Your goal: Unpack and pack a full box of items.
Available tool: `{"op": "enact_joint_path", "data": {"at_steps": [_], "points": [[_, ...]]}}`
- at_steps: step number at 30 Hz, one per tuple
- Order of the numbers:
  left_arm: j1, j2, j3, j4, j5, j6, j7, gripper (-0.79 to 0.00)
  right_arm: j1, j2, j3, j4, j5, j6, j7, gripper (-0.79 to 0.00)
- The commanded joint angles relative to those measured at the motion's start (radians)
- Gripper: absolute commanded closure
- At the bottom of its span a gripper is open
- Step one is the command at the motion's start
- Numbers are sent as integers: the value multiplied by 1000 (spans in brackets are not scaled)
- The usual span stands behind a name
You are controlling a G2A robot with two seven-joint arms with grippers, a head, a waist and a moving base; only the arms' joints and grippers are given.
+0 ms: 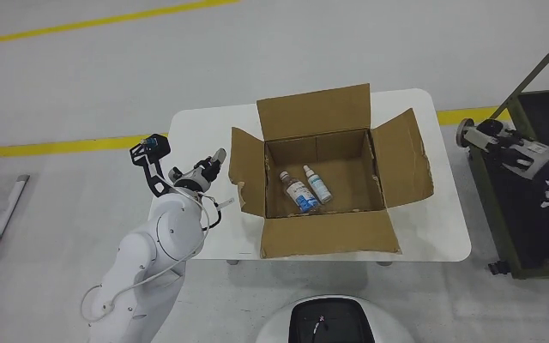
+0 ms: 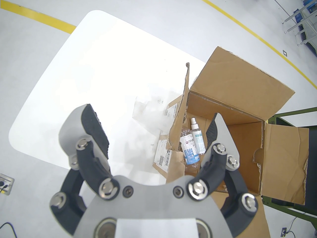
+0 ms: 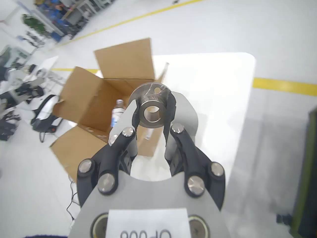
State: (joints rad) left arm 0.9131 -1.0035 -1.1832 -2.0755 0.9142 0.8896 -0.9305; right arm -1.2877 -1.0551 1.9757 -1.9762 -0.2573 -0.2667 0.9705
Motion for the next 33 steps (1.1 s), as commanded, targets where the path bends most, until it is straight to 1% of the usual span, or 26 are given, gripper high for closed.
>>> {"op": "enact_joint_path", "data": {"at_steps": [1, 3, 5, 7, 9, 11, 14, 16, 19, 24, 31, 32, 33], "points": [[0, 0, 0, 0, 0, 0, 0, -785, 28, 3, -50, -6, 49, -21, 22, 0], [0, 0, 0, 0, 0, 0, 0, -785, 71, 6, -126, -6, 30, -9, 40, 0], [0, 0, 0, 0, 0, 0, 0, -785, 123, 7, -222, 8, -33, 25, 44, 0], [0, 0, 0, 0, 0, 0, 0, -785, 192, 4, -340, 42, -80, 52, 51, 0], [0, 0, 0, 0, 0, 0, 0, -785, 268, -3, -470, 96, -174, 102, 60, 0], [0, 0, 0, 0, 0, 0, 0, -785, 350, -14, -603, 172, -273, 150, 59, 0], [0, 0, 0, 0, 0, 0, 0, -785, 465, -40, -788, 295, -378, 233, 55, 0], [0, 0, 0, 0, 0, 0, 0, -785, 526, -61, -892, 391, -405, 264, 53, 0], [0, 0, 0, 0, 0, 0, 0, -785, 612, -94, -1013, 535, -437, 292, 35, 0], [0, 0, 0, 0, 0, 0, 0, -785, 695, -144, -1146, 711, -470, 335, -5, 0], [0, 0, 0, 0, 0, 0, 0, -785, 762, -191, -1227, 851, -478, 347, -22, 0], [0, 0, 0, 0, 0, 0, 0, -785, 768, -197, -1235, 867, -478, 347, -24, -46], [0, 0, 0, 0, 0, 0, 0, -785, 773, -202, -1241, 882, -473, 344, -23, -132]]}}
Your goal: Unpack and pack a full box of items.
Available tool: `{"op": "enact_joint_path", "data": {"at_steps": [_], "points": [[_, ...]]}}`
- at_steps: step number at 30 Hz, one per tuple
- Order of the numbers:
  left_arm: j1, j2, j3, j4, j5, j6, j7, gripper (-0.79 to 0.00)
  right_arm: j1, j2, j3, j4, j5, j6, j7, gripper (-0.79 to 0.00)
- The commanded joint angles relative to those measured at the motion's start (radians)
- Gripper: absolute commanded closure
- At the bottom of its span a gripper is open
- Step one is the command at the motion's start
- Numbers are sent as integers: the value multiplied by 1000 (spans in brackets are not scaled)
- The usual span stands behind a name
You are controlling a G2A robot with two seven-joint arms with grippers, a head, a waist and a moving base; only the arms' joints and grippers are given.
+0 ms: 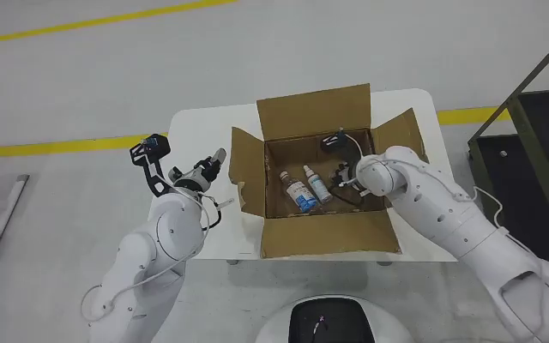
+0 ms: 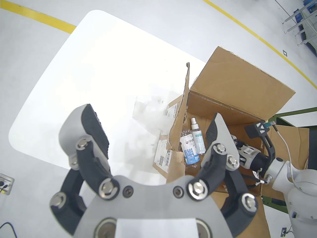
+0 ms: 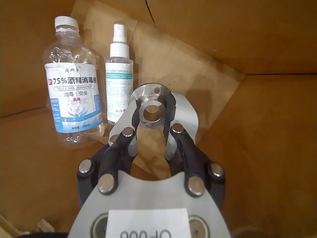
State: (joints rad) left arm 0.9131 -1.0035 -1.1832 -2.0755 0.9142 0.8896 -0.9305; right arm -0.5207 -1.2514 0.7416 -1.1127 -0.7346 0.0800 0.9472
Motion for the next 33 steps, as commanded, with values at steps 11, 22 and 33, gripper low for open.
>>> {"op": "enact_joint_path", "data": {"at_steps": [11, 22, 33], "points": [[0, 0, 0, 0, 0, 0, 0, -785, 40, -37, -5, 84, 47, -35, -19, -690], [0, 0, 0, 0, 0, 0, 0, -785, -136, 86, 459, -371, 210, -165, 64, 0], [0, 0, 0, 0, 0, 0, 0, -785, -495, 173, 1032, -652, 326, -310, 46, 0]]}}
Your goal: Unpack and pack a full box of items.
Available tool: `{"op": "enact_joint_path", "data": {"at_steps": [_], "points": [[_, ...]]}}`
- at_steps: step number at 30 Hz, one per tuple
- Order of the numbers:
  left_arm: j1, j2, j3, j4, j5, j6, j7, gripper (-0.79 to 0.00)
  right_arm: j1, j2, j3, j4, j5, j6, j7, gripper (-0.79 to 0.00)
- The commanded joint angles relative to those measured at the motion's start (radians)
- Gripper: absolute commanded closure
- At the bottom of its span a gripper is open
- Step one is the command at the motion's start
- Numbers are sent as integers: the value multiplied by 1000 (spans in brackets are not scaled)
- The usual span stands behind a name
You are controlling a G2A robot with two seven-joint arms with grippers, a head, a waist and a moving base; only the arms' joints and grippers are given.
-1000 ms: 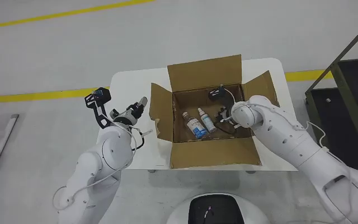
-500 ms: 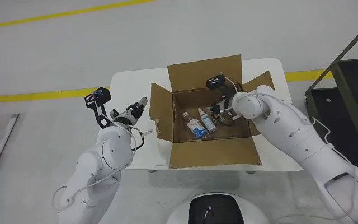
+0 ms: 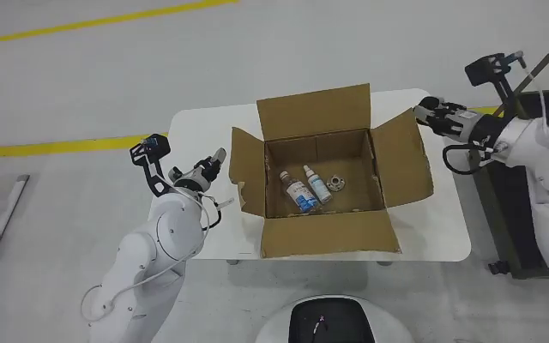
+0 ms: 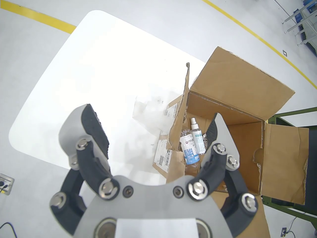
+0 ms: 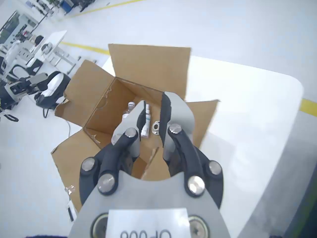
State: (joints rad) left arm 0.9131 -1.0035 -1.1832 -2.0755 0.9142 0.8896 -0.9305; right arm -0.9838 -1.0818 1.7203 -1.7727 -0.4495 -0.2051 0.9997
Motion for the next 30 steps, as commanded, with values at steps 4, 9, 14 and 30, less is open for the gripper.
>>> {"op": "enact_joint_path", "data": {"at_steps": [4, 9, 14, 30], "points": [[0, 0, 0, 0, 0, 0, 0, -785, -115, 17, 151, 23, 43, -54, -10, 0], [0, 0, 0, 0, 0, 0, 0, -785, -201, 27, 189, 62, 12, -80, 0, 0], [0, 0, 0, 0, 0, 0, 0, -785, -225, 29, 190, 82, 6, -76, -3, 0], [0, 0, 0, 0, 0, 0, 0, -785, -306, 18, 66, 137, -34, -171, -228, 0]]}}
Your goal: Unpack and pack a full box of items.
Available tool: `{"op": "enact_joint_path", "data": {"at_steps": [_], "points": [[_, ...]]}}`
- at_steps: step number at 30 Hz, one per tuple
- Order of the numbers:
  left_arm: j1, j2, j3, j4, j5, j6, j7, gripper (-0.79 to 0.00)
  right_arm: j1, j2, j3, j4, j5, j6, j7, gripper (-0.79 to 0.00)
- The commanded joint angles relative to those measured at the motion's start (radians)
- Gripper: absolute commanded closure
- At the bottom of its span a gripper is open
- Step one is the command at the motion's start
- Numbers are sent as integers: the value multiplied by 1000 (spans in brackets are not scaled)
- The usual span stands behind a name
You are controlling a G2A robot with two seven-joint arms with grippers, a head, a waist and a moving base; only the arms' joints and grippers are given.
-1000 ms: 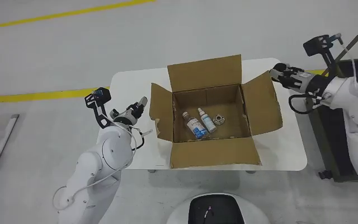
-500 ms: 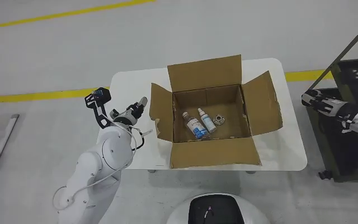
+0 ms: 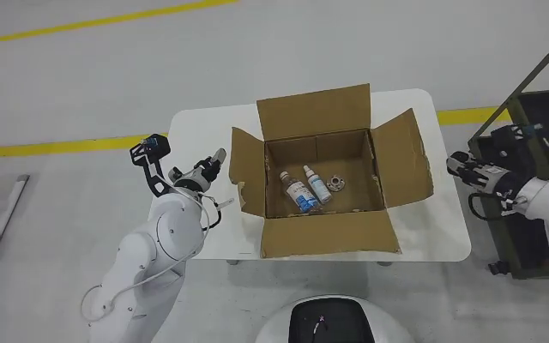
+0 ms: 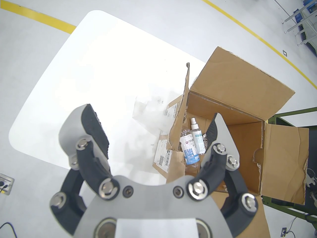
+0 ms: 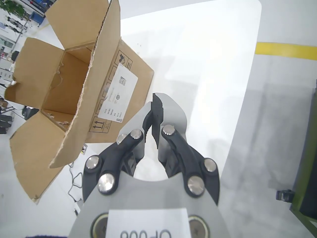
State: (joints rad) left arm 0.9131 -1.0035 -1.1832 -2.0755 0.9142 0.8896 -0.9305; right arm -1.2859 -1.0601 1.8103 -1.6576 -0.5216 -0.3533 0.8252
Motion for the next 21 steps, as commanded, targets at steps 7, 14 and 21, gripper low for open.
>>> {"op": "enact_joint_path", "data": {"at_steps": [7, 14, 21], "points": [[0, 0, 0, 0, 0, 0, 0, -785, 23, -27, -165, 138, -40, -132, -392, 0], [0, 0, 0, 0, 0, 0, 0, -785, 112, -44, -268, 148, 86, -211, -463, 0], [0, 0, 0, 0, 0, 0, 0, -785, 205, -47, -382, 148, 20, -221, -323, 0]]}}
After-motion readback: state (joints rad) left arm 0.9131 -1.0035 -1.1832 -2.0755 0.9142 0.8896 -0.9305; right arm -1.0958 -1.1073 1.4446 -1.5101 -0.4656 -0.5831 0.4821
